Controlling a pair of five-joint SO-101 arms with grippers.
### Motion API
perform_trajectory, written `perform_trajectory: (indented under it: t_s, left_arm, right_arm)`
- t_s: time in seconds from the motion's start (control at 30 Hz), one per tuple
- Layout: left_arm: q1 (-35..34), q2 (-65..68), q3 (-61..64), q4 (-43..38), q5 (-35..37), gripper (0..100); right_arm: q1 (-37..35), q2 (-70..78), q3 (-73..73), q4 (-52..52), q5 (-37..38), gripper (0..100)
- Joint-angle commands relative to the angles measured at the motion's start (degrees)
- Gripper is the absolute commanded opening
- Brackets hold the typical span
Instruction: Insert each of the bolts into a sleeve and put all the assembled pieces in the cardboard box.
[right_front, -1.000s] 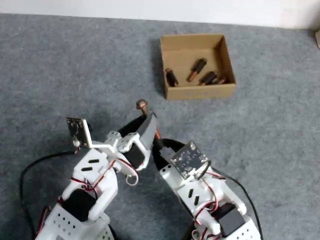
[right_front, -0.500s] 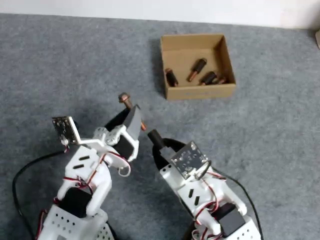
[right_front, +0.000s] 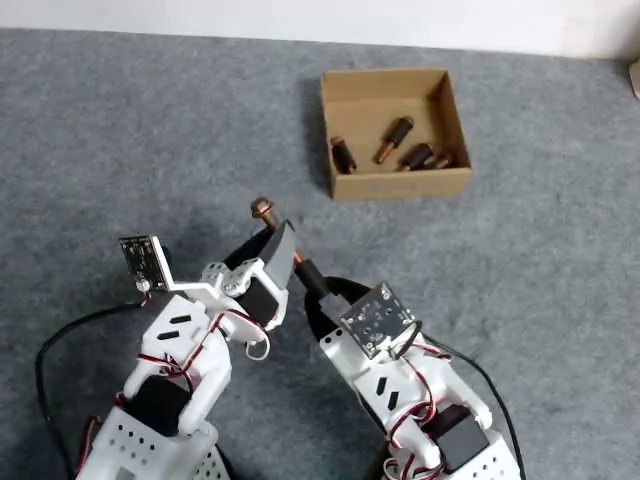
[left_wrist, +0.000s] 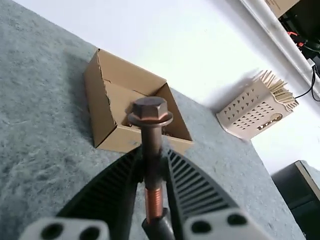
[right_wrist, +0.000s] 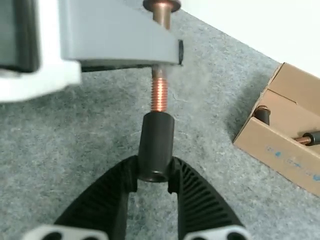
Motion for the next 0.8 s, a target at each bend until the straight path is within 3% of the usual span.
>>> perform_trajectory:
  t_s: [0.0, 0.2, 0.47, 0.77]
  left_arm:
    - [3.91, 0.13, -0.04, -1.23, 0.35, 0]
    - [4.79, 0.04, 0.66, -1.14, 0.44, 0]
    - [10.15, 0.04, 1.27, -1.14, 0.44, 0]
    - [2.59, -0.4, 0.66, -1.32, 0.26, 0]
  right_arm:
    - [1.01, -0.4, -1.1, -2.07, -0.26, 0.5]
    - [6.81, -0.4, -1.1, -4.26, -0.62, 0.5]
    - [7.43, -0.4, -1.1, -4.44, -0.7, 0.5]
    - [7.43, -0.4, -1.1, -4.18, -0.26, 0.5]
